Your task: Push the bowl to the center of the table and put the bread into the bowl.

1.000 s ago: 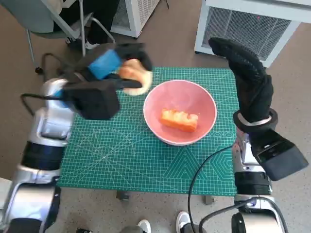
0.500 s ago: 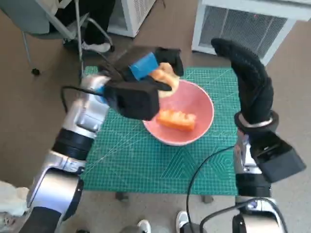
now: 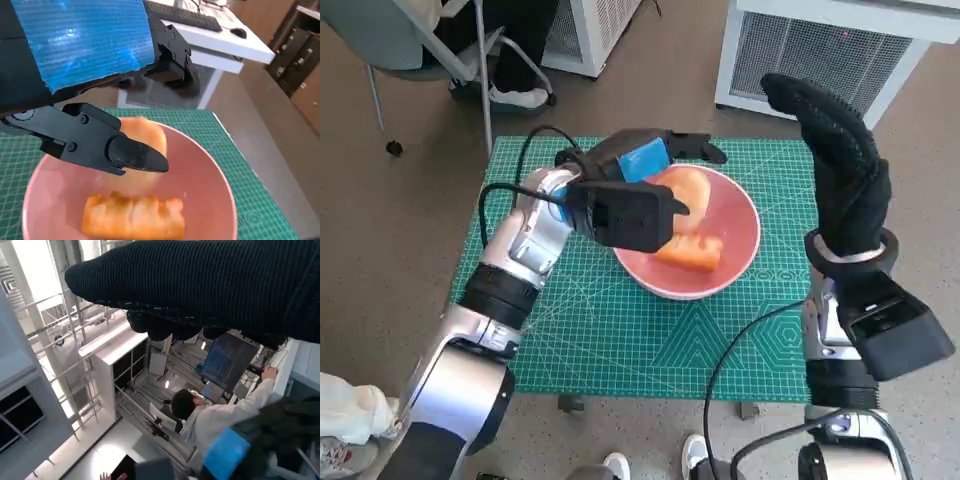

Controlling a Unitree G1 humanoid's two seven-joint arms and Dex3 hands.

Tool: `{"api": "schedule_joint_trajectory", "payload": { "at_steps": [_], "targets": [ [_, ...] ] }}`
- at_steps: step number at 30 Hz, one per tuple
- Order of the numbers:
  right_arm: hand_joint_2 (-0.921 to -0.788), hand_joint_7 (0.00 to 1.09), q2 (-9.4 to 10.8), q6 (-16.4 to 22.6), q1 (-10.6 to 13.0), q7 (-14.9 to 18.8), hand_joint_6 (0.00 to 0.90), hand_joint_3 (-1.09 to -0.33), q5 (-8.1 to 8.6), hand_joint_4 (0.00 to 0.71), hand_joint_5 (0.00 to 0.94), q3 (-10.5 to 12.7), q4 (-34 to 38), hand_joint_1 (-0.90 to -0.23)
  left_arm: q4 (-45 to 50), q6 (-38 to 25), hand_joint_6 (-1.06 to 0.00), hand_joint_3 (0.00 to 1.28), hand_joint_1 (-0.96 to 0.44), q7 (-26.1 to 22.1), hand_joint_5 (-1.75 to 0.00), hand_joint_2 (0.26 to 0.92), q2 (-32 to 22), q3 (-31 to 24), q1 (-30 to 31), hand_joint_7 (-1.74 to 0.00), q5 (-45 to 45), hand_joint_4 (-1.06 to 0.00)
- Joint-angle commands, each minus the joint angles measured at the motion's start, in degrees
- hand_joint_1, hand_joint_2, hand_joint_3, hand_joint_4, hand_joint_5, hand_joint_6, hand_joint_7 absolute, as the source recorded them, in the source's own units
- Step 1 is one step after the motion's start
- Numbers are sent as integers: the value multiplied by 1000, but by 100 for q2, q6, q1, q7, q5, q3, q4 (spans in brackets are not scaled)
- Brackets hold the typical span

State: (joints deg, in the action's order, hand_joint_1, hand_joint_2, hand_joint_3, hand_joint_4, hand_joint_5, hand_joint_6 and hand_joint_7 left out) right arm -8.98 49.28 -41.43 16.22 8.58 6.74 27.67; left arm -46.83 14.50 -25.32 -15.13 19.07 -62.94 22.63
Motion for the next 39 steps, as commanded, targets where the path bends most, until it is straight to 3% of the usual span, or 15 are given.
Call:
{"api": "schedule_joint_trajectory", "payload": {
  "at_steps": [1, 12, 21, 32, 39],
  "targets": [
    [-921, 512, -63, -75, 158, -51, -1, -920, -88, -1, 485, 0, -29, -529, 66, 184, -299, 81, -305, 70, -2, 921, -72, -110, 17, -23, -98, -133],
    [-921, 522, -96, -126, 44, -74, -1, -899, -53, -1, 498, 44, -87, -529, 528, 690, -279, 80, -357, 267, -2, 921, -254, -712, 493, -7, -641, -114],
    [-921, 544, -160, -213, -149, -68, -1, -862, 89, 6, 499, 122, -66, -538, 1738, 814, -308, 164, -428, 566, -18, 921, -89, -1581, 1364, -23, -1689, -159],
    [-921, 586, -92, -273, -445, -135, -1, -818, 71, 109, 321, 122, -84, -544, 2472, 1540, -330, 322, -494, 924, -35, 921, 706, -2184, 2172, -44, -2925, -233],
    [-921, 603, -43, -282, -650, -67, -1, -818, 125, 137, 274, 76, 65, -541, 2781, 1550, -335, 328, -492, 642, -30, 921, 832, -2281, 2418, -47, -3491, -239]
  ]
}}
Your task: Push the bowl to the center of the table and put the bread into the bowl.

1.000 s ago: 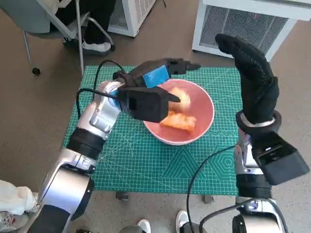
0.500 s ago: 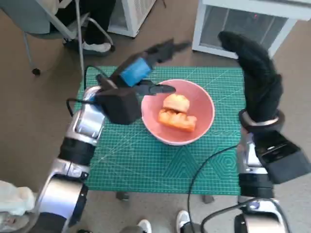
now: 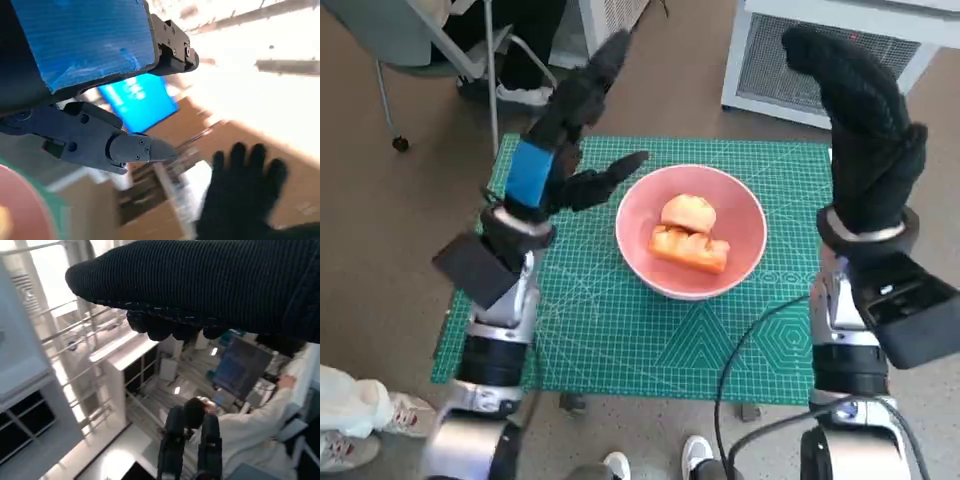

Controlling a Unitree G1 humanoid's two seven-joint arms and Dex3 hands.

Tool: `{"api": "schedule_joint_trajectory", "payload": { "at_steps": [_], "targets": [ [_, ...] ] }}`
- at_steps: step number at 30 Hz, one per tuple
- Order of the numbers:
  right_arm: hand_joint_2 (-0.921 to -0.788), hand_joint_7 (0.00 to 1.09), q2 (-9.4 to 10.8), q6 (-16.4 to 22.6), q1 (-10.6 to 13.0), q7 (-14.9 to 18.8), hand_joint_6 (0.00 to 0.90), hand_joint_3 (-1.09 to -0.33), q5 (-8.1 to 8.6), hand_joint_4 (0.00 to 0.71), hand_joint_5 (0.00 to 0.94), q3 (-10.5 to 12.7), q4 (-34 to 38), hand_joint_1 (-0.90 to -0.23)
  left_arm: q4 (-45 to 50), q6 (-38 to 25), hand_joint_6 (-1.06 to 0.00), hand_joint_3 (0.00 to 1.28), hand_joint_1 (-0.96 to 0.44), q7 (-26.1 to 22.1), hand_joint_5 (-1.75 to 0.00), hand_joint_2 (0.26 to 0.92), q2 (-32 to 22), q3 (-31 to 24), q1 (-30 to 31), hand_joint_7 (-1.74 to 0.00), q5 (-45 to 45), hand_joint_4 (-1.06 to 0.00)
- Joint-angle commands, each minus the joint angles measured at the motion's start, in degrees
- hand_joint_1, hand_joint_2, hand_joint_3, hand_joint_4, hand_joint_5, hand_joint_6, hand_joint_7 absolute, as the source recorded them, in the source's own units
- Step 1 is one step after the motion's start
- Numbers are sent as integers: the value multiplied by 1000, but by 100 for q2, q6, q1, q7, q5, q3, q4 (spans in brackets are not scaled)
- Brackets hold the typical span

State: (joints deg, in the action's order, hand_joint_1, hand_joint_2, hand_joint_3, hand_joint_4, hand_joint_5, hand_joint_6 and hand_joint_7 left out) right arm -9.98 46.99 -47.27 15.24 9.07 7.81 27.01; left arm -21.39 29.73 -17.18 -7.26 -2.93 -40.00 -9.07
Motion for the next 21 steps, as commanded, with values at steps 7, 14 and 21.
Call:
{"api": "schedule_joint_trajectory", "payload": {
  "at_steps": [7, 14, 21],
  "targets": [
    [-921, 614, 83, -102, -160, 161, -1, -813, 165, 151, 252, -99, 187, -535, 576, -41, -337, 323, -506, -187, -20, 921, 85, -66, 294, -47, -375, -233],
    [-921, 613, 49, -219, -144, 276, -1, -802, 244, 160, 234, -155, 130, -546, 754, 81, -321, 324, -545, -84, -5, 921, 94, -44, 408, -37, -153, -212],
    [-921, 611, 47, -257, -104, 271, -1, -799, 192, 166, 221, -190, 46, -549, 730, 300, -301, 342, -572, 39, 0, 921, 56, -55, 440, -24, 88, -202]
  ]
}}
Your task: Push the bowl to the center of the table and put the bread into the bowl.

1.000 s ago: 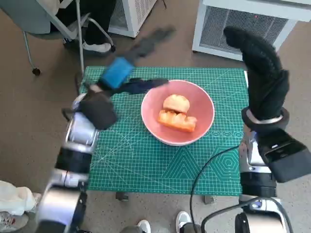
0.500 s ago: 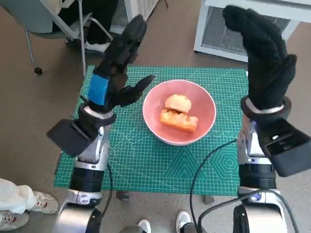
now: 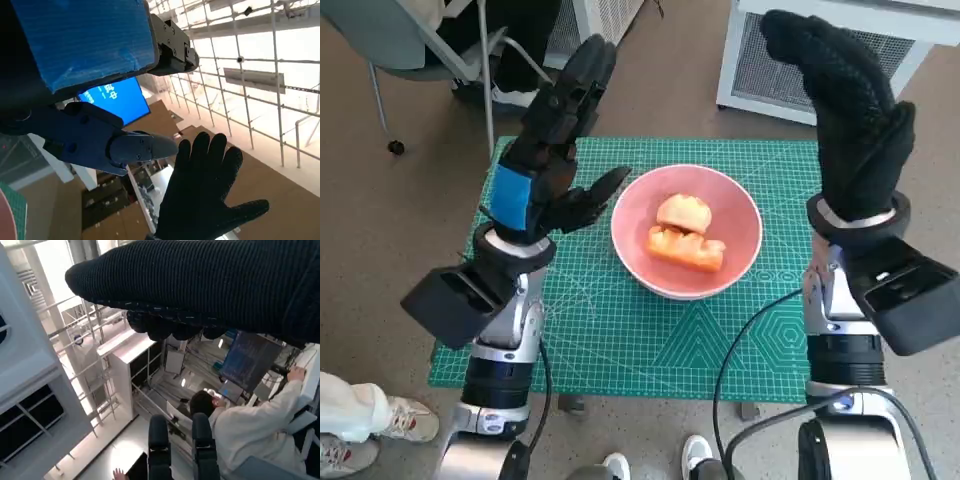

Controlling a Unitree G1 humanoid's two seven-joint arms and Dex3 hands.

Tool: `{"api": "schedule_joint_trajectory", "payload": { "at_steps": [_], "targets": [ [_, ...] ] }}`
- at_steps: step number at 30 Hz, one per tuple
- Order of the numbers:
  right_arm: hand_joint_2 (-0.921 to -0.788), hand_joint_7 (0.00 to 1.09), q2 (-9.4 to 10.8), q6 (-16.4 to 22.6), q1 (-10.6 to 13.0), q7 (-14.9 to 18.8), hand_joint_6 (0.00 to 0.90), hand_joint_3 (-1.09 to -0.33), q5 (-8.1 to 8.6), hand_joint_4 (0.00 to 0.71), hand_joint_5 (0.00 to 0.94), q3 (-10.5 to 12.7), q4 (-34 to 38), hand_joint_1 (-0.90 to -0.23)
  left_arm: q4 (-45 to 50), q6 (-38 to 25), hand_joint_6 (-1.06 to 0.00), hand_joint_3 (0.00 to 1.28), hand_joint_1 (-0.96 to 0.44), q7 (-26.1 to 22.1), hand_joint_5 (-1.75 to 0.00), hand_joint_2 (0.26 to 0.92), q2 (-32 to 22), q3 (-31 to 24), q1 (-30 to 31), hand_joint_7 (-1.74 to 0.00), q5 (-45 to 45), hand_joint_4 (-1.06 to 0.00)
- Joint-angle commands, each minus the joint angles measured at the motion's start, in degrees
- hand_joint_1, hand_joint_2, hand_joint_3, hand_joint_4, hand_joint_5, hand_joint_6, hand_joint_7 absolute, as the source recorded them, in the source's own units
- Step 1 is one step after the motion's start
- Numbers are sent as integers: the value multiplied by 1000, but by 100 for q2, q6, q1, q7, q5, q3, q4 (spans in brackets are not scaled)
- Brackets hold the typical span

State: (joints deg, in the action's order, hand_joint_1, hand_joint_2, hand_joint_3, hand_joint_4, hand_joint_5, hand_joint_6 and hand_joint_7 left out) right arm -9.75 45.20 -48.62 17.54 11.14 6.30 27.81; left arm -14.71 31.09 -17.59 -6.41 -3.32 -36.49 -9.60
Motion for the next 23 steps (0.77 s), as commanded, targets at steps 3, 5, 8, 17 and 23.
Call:
{"api": "schedule_joint_trajectory", "payload": {
  "at_steps": [3, 5, 8, 17, 23],
  "targets": [
    [-921, 607, 28, -96, 53, 47, -1, -798, -16, 168, 216, -56, -69, -553, 35, 238, -299, 352, -575, 124, 0, 921, -52, -26, 91, -23, 221, -200],
    [-921, 602, 30, -98, 63, 45, -1, -796, -21, 170, 210, -64, -81, -558, 15, 283, -298, 360, -578, 160, 0, 921, -62, -28, 89, -21, 270, -200],
    [-921, 599, 31, -79, 65, 36, -1, -796, -44, 172, 205, -73, -76, -559, -4, 326, -295, 373, -579, 206, 0, 921, -86, -32, 82, -19, 342, -200],
    [-921, 597, 46, -10, 85, 26, -1, -797, -83, 177, 191, -99, -47, -554, 92, 229, -295, 383, -576, 143, -2, 921, -110, -24, 106, -17, 195, -204],
    [-921, 597, 52, 26, 113, 16, -1, -795, -101, 181, 183, -110, -46, -553, 165, 166, -298, 379, -572, 93, -2, 921, -97, -20, 123, -18, 74, -205]
  ]
}}
